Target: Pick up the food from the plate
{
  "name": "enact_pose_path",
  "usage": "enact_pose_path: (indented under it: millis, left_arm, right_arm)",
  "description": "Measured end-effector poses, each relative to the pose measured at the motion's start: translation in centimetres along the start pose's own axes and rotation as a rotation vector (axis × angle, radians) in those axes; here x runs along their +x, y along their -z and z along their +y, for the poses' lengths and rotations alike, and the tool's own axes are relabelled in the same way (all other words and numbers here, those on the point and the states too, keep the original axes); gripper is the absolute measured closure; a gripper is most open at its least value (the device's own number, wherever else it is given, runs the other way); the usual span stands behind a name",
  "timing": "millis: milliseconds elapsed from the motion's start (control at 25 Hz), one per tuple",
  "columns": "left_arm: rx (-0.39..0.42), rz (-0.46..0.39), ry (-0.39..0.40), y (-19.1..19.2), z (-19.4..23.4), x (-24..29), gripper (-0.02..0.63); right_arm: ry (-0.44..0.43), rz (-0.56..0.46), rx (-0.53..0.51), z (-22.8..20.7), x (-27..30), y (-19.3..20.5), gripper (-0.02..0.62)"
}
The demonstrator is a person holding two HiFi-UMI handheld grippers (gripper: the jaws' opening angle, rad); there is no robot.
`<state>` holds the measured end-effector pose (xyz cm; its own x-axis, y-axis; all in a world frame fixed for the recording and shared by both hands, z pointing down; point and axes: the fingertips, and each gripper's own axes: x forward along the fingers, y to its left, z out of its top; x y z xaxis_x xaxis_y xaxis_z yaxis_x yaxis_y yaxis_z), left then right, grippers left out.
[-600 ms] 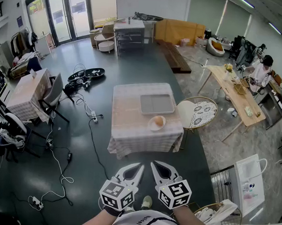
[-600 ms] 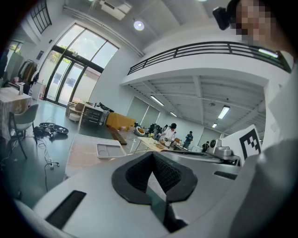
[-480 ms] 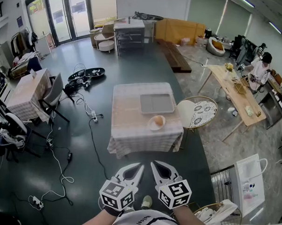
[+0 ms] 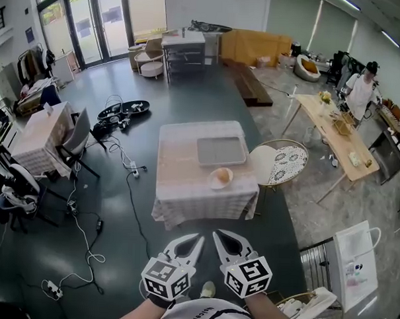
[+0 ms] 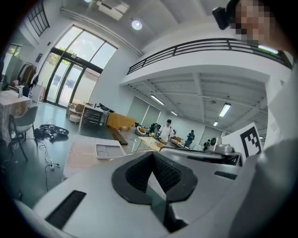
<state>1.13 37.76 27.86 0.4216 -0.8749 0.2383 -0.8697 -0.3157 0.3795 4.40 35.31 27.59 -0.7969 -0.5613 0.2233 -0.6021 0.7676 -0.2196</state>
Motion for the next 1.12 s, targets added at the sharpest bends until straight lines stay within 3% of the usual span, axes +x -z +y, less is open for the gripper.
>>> enact_pose_path:
  millis: [600,1120]
  left_arm:
    - [0.022,0.038,-0.019,1.1,-1.1,3.9,0.601]
    - [0.024,0.067,0.028,0.3,1.9,10.1,0.600]
  right_arm:
    - [0.016,-0.034,0.053,-4.4,-1.1,0.1,0.578]
    - [0.092,-0.014,0.064,-9.9,2.7,-0.2,0.578]
